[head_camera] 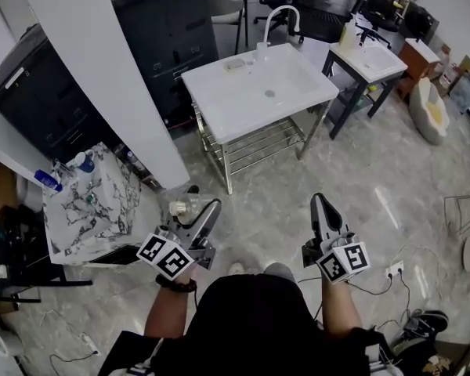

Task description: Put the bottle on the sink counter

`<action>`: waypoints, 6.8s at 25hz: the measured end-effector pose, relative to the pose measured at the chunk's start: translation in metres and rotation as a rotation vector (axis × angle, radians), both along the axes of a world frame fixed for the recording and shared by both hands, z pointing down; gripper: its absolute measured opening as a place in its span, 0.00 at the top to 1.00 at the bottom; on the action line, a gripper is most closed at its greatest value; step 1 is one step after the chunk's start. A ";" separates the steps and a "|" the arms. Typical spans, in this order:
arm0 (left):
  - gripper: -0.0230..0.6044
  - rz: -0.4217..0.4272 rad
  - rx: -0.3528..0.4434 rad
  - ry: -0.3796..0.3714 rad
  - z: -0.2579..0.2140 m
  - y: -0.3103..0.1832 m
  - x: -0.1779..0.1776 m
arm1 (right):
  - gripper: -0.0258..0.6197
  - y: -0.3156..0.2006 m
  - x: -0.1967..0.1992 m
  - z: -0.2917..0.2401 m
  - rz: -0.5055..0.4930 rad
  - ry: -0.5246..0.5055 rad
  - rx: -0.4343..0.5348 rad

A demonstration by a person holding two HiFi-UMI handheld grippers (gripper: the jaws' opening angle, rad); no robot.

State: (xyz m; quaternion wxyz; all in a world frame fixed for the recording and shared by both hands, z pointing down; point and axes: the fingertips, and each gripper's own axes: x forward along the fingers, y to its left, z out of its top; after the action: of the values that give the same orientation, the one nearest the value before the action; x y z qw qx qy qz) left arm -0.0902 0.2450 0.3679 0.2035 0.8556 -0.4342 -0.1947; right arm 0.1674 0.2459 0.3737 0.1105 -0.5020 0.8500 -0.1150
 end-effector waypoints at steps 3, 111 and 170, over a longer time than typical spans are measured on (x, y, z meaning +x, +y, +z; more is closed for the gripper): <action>0.40 -0.009 -0.020 0.003 0.007 -0.021 -0.004 | 0.91 -0.019 0.001 0.007 0.010 -0.008 -0.019; 0.40 -0.466 -0.412 -0.239 0.227 -0.652 -0.067 | 0.91 -0.631 -0.071 0.173 -0.403 0.270 -0.377; 0.30 -0.459 -0.563 -0.525 0.275 -0.665 -0.069 | 0.91 -0.620 -0.074 0.182 -0.384 0.239 -0.427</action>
State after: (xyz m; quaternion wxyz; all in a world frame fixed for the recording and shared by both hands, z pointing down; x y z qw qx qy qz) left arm -0.1595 -0.4203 0.6432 0.2631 0.6688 -0.6858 0.1148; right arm 0.0936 -0.3739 0.5562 -0.1221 -0.3542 0.8929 -0.2497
